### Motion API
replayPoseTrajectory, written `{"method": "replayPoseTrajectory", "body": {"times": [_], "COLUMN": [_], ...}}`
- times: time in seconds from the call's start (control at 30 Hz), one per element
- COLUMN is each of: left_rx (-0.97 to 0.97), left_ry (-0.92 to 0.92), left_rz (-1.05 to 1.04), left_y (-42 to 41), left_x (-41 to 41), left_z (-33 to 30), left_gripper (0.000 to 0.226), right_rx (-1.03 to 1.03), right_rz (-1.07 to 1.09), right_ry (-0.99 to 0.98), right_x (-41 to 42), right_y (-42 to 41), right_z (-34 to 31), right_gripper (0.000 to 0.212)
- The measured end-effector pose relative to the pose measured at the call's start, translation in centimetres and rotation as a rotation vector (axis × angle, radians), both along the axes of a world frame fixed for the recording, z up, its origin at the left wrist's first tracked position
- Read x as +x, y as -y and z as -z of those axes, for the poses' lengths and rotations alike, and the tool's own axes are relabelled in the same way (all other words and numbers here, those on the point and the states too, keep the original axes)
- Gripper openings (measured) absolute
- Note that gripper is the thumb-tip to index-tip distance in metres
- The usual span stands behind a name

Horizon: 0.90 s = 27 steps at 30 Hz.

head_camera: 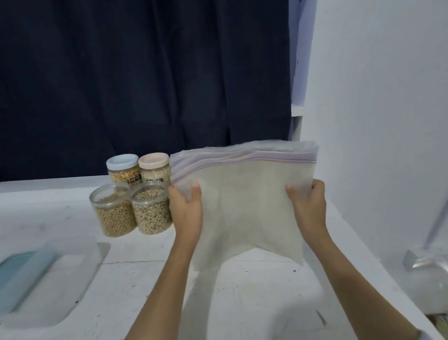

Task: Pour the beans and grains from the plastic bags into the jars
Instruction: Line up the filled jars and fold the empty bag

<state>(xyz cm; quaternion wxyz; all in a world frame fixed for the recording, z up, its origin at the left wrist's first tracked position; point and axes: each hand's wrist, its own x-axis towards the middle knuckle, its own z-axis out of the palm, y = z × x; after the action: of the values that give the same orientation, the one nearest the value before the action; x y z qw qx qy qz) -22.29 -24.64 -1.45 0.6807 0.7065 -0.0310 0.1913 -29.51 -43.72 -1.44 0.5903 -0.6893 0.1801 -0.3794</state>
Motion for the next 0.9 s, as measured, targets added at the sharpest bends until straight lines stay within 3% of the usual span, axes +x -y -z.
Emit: {"method": "replayPoseTrajectory", "body": {"times": [0.07,0.2,0.33,0.4,0.5,0.6,0.7,0.9], "left_rx": [-0.040,0.003,0.122,0.166,0.178,0.299,0.443,0.621], "left_ry": [-0.001,0.037,0.037,-0.007,-0.146,-0.399,-0.591,-0.635], "left_rz": [0.004,-0.034,-0.075,-0.040,0.035,0.140,0.241,0.184], "left_y": [0.0,-0.2,-0.7,-0.6,0.3,0.6,-0.4,-3.0], "left_x": [0.1,0.5,1.3,1.7,1.7,1.9,1.1,0.1], "left_z": [-0.2,-1.9,-4.1,-3.7,-1.1,3.8,7.7,9.3], "left_gripper": [0.051,0.023,0.030,0.029,0.021,0.039,0.060,0.056], "right_rx": [-0.002,-0.024,-0.022,-0.030,0.023,-0.011,-0.176,-0.240], "right_rz": [-0.001,0.008,0.055,0.055,0.040,-0.046,-0.050,0.058], "right_ry": [0.015,0.030,0.026,-0.028,-0.237,-0.545,-0.838,-1.053], "right_x": [0.2,0.4,-0.1,-0.3,-0.3,-0.7,-1.9,-4.1], "right_y": [0.1,0.9,3.0,4.0,5.4,5.8,6.2,6.8], "right_z": [-0.3,-1.6,-3.0,-2.8,0.1,4.4,7.9,9.3], "right_gripper": [0.031,0.014,0.008,0.019,0.027,0.015,0.049,0.061]}}
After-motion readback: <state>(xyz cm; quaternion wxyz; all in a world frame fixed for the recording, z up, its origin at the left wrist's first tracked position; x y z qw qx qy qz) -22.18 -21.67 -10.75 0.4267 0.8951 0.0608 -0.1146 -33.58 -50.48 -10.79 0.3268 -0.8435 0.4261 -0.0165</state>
